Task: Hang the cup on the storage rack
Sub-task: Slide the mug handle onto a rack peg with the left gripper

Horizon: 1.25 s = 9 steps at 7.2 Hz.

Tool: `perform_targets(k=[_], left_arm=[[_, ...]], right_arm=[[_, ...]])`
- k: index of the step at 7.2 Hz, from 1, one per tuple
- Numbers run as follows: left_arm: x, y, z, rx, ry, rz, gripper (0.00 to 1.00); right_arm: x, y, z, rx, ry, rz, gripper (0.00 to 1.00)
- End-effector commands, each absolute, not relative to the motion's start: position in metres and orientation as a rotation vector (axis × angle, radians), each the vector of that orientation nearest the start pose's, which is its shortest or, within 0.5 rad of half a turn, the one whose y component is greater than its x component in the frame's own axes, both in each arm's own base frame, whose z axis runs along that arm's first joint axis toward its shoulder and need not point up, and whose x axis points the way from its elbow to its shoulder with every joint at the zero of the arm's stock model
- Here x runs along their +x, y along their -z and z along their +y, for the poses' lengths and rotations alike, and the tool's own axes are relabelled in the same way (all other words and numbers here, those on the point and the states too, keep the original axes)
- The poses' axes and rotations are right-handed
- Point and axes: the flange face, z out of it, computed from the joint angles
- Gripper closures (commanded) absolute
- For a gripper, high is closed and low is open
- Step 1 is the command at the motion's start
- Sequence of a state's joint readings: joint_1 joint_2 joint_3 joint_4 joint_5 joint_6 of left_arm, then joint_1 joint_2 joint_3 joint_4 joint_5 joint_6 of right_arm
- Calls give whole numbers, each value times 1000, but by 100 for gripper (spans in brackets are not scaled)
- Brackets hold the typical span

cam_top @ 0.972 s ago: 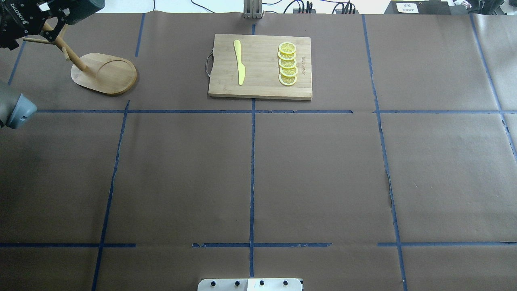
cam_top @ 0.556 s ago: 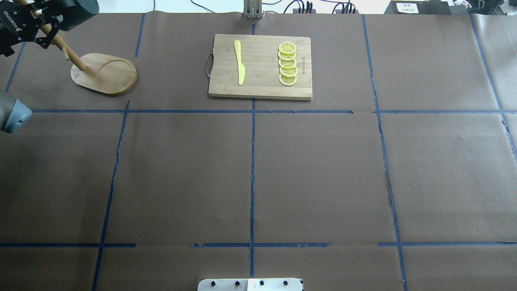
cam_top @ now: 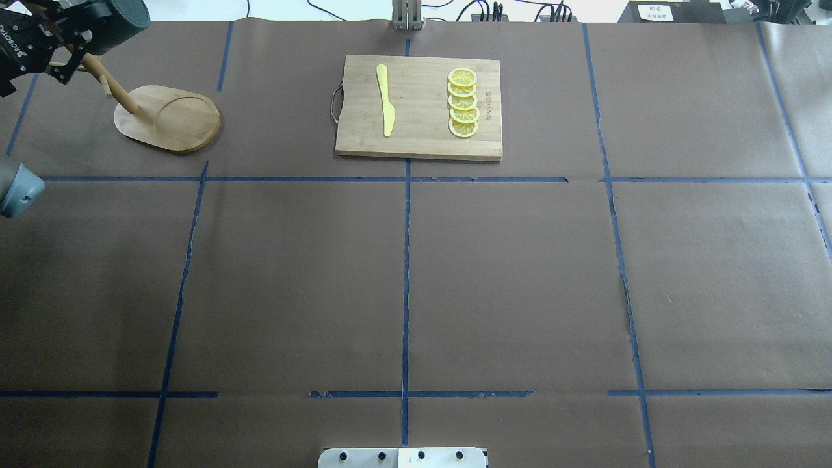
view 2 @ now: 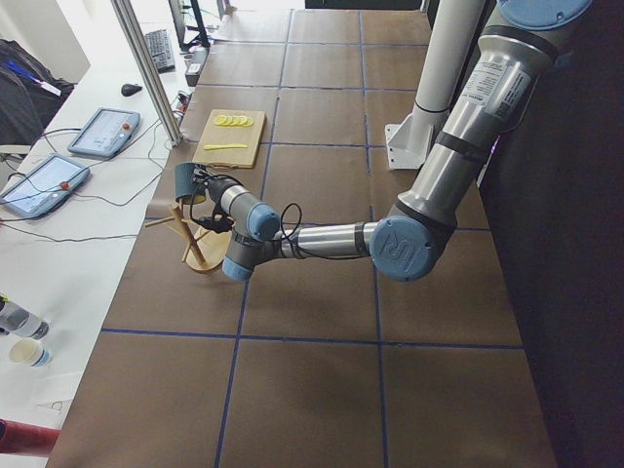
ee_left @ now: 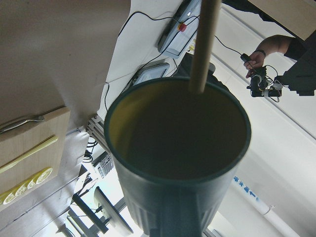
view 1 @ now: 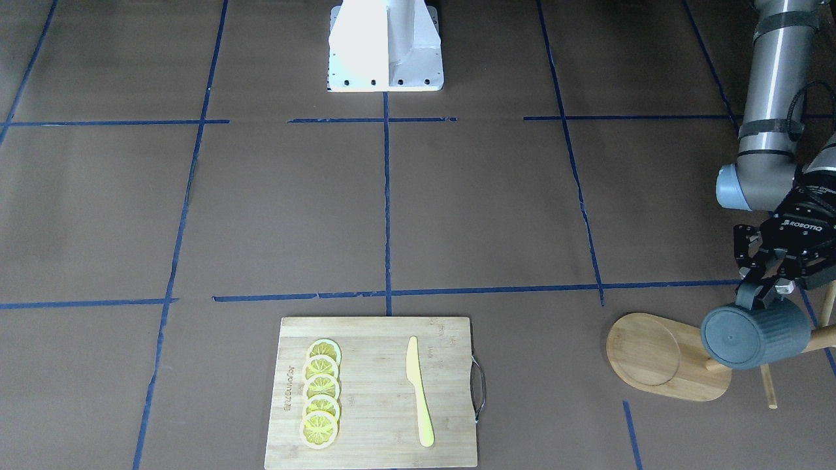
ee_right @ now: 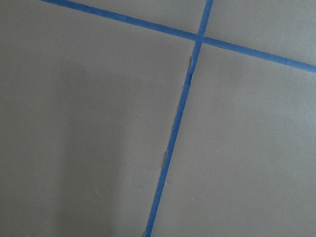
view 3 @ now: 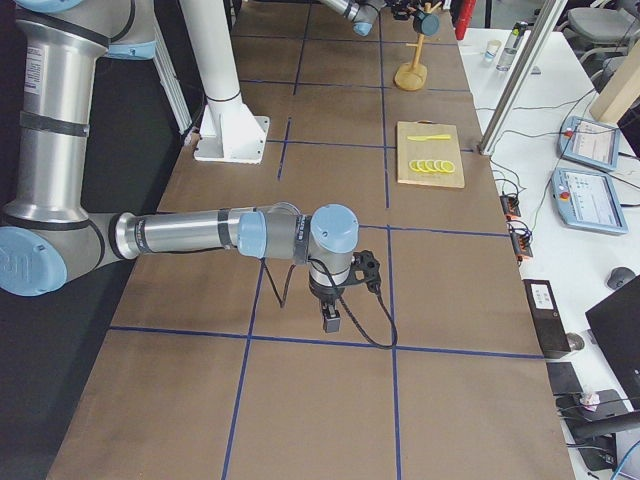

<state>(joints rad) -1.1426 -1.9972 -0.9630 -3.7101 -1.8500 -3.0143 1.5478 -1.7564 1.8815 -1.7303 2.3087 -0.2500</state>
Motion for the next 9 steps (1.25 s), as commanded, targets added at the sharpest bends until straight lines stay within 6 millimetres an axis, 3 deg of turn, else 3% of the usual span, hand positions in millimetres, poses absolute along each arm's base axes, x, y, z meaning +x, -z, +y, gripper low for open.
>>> perform_targets(k=[1, 2, 5, 6, 7, 9], left_arm=[[155, -509, -598, -539, 1353, 2167, 100], [155, -524, -595, -541, 1355, 2164, 100], [155, -531, -595, -541, 1370, 2152, 100], [156, -534, -596, -538, 1376, 2146, 88], [157, -535, -598, -536, 1383, 2141, 4], [157, -535, -598, -534, 1385, 2139, 0]], right_arm=[[57, -608, -409, 52, 248, -739, 0], [57, -608, -409, 52, 248, -739, 0], [57, -608, -409, 52, 248, -739, 0], [57, -608, -409, 53, 249, -740, 0], [57, -607, -409, 53, 249, -740, 0], [57, -606, -409, 54, 248, -740, 0]])
